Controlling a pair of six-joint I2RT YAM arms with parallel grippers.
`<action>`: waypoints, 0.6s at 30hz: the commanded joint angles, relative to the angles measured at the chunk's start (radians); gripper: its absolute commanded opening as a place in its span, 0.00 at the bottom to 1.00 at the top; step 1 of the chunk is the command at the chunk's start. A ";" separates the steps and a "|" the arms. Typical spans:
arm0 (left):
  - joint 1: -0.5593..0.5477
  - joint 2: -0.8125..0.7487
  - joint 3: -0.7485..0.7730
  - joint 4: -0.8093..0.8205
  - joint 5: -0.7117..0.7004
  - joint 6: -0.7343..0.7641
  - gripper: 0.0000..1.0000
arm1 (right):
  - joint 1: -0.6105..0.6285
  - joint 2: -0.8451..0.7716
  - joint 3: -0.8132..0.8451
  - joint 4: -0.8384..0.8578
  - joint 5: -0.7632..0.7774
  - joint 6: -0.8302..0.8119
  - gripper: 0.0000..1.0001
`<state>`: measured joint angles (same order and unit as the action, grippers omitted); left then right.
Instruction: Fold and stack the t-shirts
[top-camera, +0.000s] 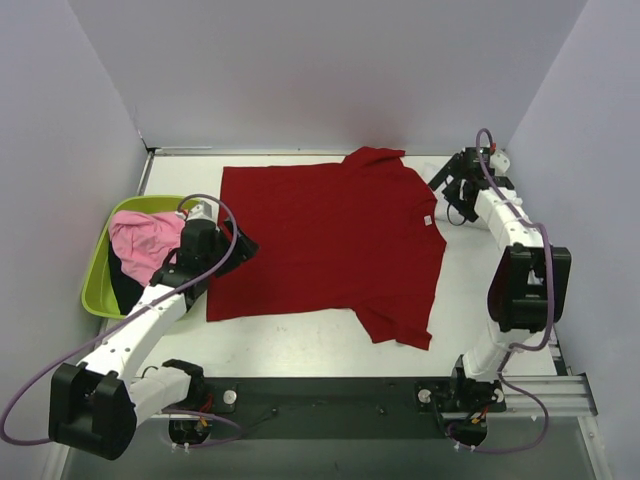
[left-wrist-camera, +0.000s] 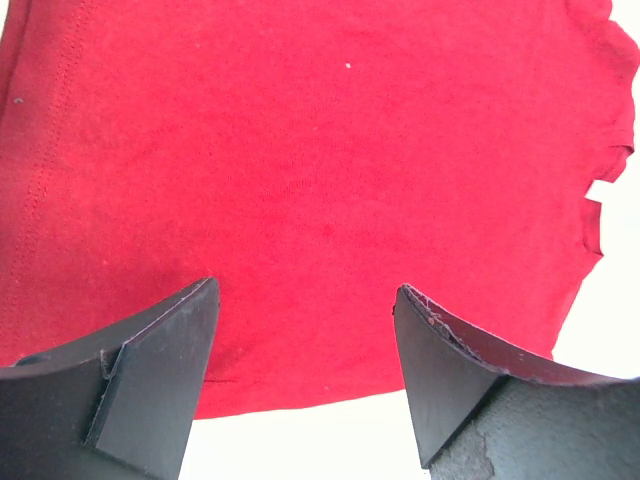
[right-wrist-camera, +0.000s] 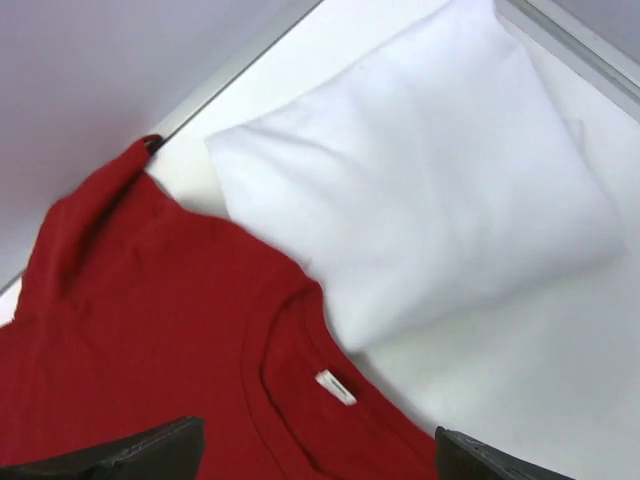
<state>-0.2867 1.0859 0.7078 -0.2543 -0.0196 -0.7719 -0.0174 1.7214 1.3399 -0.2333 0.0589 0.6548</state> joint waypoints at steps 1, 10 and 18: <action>-0.003 -0.053 -0.016 0.043 0.020 -0.026 0.80 | -0.018 0.116 0.090 0.005 -0.031 -0.004 1.00; -0.005 -0.067 -0.027 0.032 0.020 -0.006 0.80 | -0.088 0.251 0.085 0.257 -0.186 0.034 1.00; -0.005 -0.047 -0.010 0.030 0.010 0.014 0.80 | -0.124 0.280 0.067 0.308 -0.228 0.043 1.00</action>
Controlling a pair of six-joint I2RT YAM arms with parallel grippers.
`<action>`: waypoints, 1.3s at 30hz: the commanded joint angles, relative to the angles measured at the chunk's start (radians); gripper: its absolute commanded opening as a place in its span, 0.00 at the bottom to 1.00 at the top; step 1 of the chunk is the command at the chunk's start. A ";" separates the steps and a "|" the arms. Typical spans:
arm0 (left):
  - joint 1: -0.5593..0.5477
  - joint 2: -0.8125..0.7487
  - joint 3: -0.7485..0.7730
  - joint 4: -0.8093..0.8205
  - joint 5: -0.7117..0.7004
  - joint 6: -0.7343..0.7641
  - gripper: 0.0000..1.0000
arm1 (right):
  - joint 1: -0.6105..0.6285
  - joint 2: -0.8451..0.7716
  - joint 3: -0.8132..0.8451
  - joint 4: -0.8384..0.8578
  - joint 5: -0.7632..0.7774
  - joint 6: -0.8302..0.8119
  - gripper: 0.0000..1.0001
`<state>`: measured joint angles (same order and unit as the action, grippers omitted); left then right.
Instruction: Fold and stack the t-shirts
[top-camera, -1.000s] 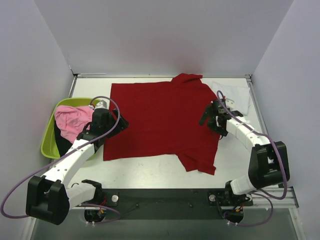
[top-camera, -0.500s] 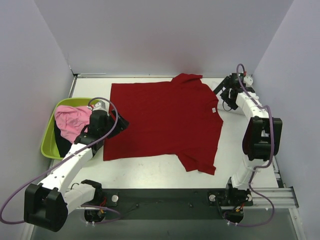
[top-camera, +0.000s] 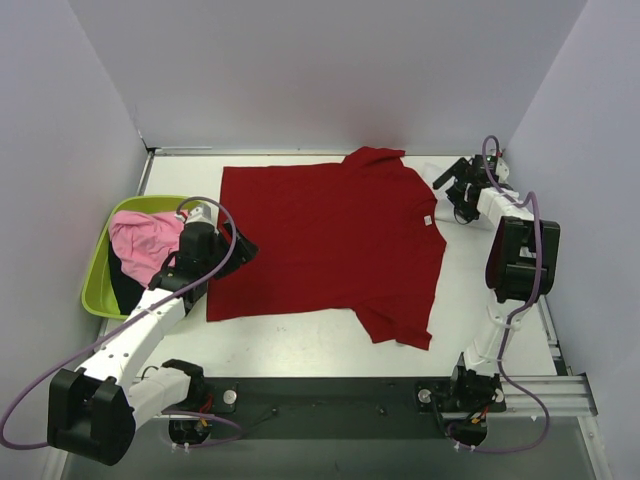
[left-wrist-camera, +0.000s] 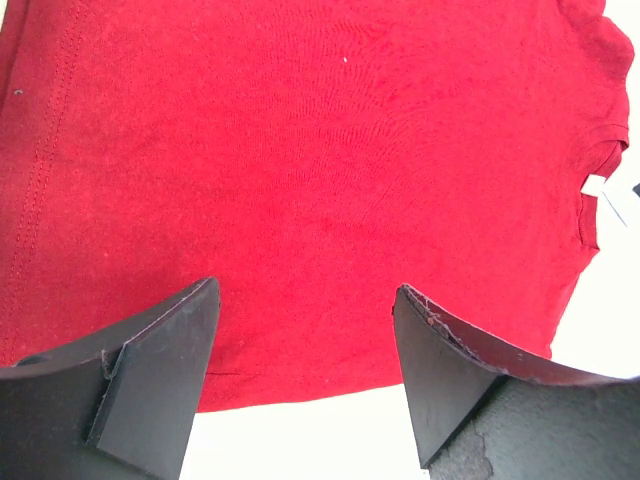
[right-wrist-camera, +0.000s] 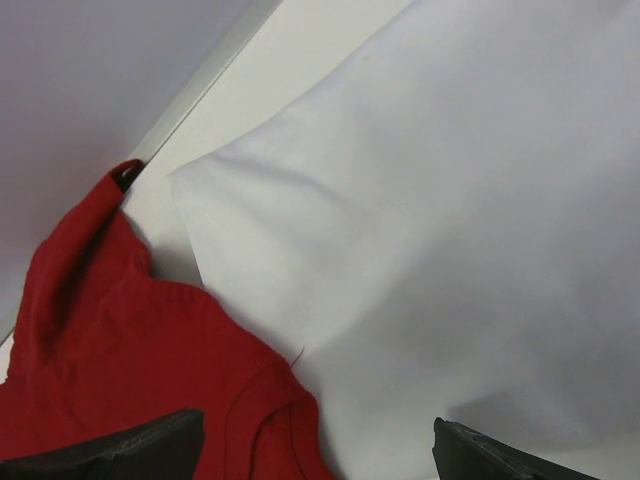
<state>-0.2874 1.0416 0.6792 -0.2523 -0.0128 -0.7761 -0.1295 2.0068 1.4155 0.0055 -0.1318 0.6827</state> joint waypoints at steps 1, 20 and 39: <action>-0.004 0.003 0.019 0.036 0.007 0.018 0.80 | -0.012 -0.005 -0.013 0.073 -0.037 0.014 1.00; -0.004 0.009 0.013 0.024 0.010 0.024 0.80 | -0.074 0.191 0.178 -0.219 0.052 0.163 1.00; -0.006 0.057 0.019 0.039 0.013 0.035 0.80 | -0.193 0.389 0.562 -0.364 0.002 0.230 1.00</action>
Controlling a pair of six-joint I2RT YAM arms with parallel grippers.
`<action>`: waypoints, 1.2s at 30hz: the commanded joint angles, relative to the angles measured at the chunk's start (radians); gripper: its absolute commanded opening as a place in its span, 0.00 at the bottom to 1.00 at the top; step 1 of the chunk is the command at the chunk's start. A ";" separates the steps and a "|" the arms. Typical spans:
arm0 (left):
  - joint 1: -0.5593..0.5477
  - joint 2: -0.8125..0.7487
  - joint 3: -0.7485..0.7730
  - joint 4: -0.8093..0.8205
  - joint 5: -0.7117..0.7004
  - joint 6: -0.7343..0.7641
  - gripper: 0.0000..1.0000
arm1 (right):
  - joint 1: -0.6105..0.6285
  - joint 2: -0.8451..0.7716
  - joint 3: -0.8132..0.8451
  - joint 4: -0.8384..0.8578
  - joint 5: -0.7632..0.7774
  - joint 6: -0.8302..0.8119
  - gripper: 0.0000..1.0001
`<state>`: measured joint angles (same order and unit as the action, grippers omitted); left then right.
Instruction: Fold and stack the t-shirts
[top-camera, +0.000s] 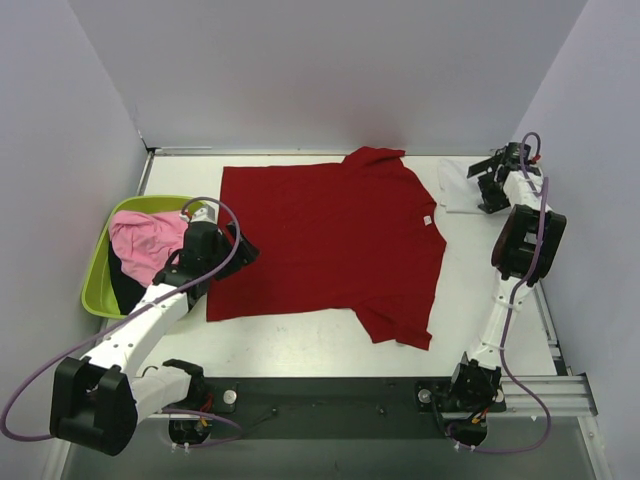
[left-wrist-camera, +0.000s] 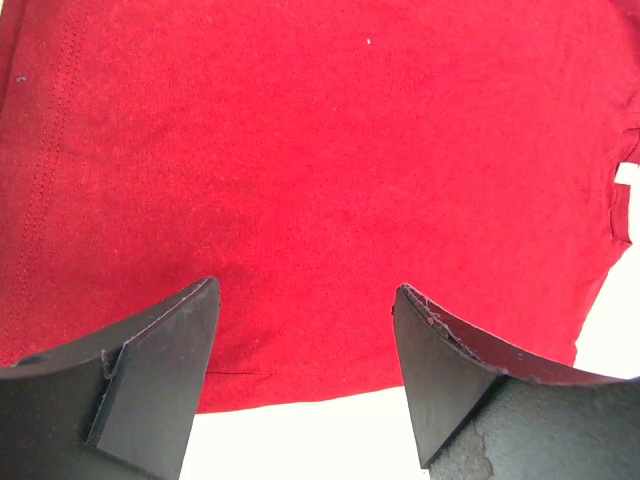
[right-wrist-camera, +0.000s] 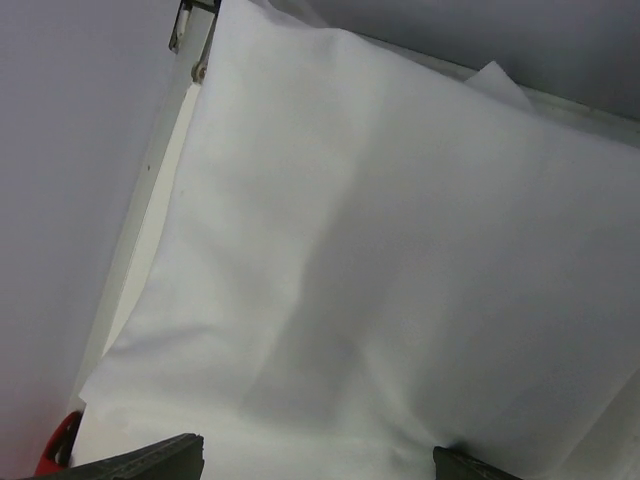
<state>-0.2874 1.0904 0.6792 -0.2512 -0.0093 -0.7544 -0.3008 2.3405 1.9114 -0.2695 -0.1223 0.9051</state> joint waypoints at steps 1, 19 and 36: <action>-0.006 0.009 0.016 0.036 0.009 0.012 0.80 | -0.024 0.062 0.074 -0.089 -0.014 0.005 1.00; -0.022 -0.067 0.025 -0.002 -0.044 0.033 0.80 | 0.181 -0.535 -0.586 0.433 0.099 -0.141 1.00; -0.035 -0.050 0.022 -0.247 -0.144 0.035 0.80 | 0.580 -1.248 -1.020 0.155 0.225 -0.270 1.00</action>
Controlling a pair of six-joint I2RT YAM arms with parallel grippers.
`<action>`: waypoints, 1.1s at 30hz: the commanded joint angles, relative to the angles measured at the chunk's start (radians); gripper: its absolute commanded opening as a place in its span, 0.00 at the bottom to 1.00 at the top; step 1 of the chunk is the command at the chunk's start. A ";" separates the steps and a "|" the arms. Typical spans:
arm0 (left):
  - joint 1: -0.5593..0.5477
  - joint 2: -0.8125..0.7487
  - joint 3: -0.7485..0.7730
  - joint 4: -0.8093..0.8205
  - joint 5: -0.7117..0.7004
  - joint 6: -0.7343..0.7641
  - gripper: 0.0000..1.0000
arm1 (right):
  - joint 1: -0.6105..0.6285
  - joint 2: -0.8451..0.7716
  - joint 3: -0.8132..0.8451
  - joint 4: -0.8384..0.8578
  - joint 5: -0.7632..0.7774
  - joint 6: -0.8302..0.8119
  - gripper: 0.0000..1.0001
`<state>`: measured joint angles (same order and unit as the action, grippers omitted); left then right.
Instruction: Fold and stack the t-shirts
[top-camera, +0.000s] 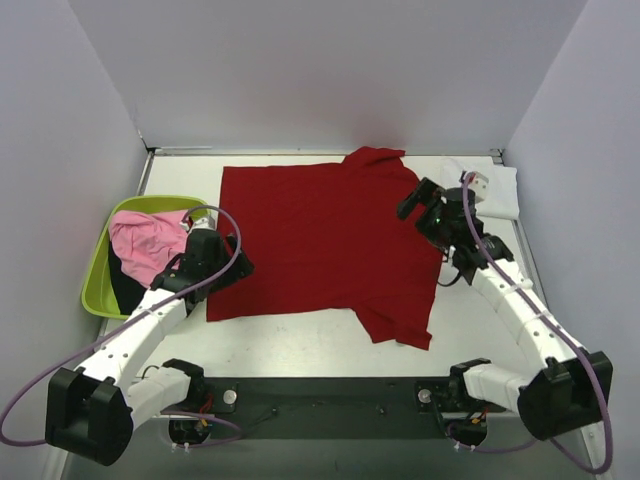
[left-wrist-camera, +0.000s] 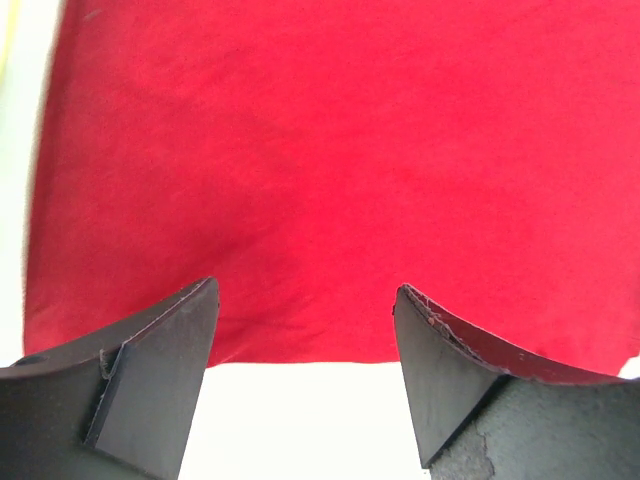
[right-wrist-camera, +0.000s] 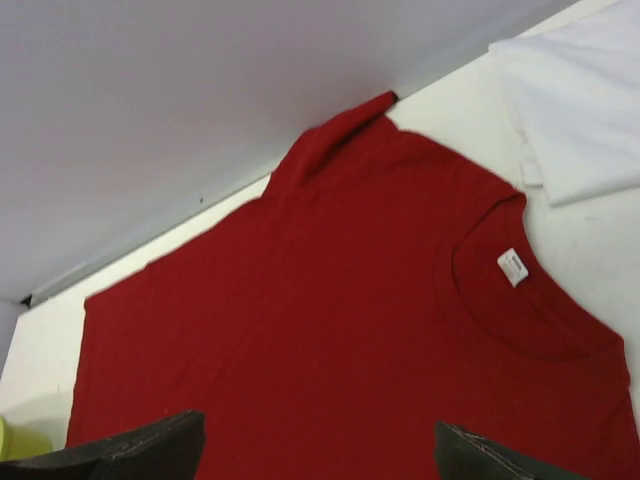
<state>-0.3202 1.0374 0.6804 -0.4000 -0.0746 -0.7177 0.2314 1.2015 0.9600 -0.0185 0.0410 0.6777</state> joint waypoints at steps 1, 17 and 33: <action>-0.002 0.000 0.019 -0.106 -0.083 -0.006 0.80 | 0.077 -0.134 -0.084 -0.110 0.065 -0.040 1.00; 0.000 -0.269 0.137 -0.650 -0.102 -0.238 0.80 | 0.410 -0.299 -0.199 -0.233 0.180 -0.020 1.00; 0.038 -0.301 0.146 -0.935 -0.217 -0.410 0.95 | 0.421 -0.376 -0.251 -0.193 0.092 -0.029 1.00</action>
<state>-0.3111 0.7147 0.7853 -1.2720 -0.2298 -1.0824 0.6430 0.8661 0.7326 -0.2394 0.1562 0.6521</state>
